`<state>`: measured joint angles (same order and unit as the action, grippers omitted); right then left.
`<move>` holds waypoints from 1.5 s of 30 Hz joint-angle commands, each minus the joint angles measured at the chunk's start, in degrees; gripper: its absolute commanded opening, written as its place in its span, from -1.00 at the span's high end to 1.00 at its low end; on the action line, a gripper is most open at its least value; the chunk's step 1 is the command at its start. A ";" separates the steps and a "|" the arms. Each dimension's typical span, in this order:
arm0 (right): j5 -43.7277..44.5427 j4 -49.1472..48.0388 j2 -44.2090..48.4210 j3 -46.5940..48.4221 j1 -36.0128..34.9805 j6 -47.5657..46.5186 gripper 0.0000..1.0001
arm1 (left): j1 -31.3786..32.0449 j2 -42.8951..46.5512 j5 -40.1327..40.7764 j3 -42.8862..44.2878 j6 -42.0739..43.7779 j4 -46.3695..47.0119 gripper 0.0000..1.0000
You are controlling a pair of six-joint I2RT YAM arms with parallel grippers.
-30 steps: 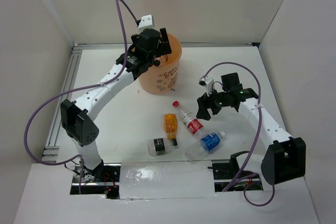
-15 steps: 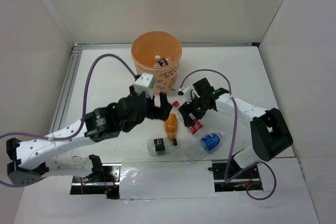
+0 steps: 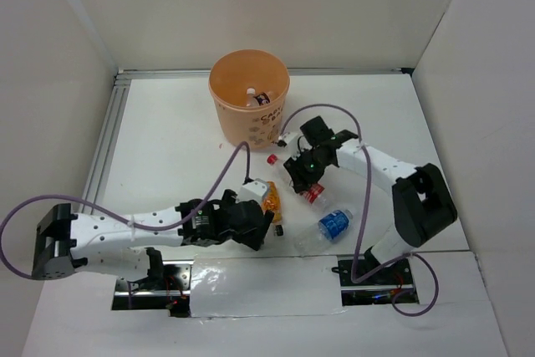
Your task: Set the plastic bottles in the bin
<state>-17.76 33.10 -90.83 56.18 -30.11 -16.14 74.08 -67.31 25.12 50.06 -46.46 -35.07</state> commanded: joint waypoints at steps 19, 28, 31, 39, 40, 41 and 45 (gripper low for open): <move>-17.57 -21.49 2.45 48.04 6.64 -0.75 0.62 | 0.27 -15.48 -7.72 4.52 22.37 9.67 -0.99; -16.09 -27.13 -15.16 57.63 1.72 2.78 -0.09 | 0.27 -16.09 -7.19 2.32 21.32 10.20 -0.99; -15.56 -26.52 -18.77 60.09 1.72 3.40 -0.64 | 0.27 -17.50 -7.19 2.32 20.80 10.20 -0.99; -19.41 -22.65 -12.20 59.76 6.63 6.39 -0.99 | 0.80 -19.26 -8.25 0.65 20.18 11.25 -0.99; -19.42 -21.86 -10.88 58.87 8.38 6.39 -0.99 | 1.32 -20.05 -8.25 0.65 20.18 11.25 -0.97; -20.64 -20.37 -7.90 57.91 9.44 6.39 -0.99 | 1.33 -20.84 -8.77 0.65 20.18 11.25 -0.94; -24.42 -15.45 1.75 49.92 15.33 2.62 -0.99 | 1.94 -22.33 -9.47 1.18 20.18 11.25 -0.64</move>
<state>-37.91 13.72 -99.24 109.12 -18.09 -11.42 75.22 -88.40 17.08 51.09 -26.04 -24.82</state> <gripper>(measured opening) 0.994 0.861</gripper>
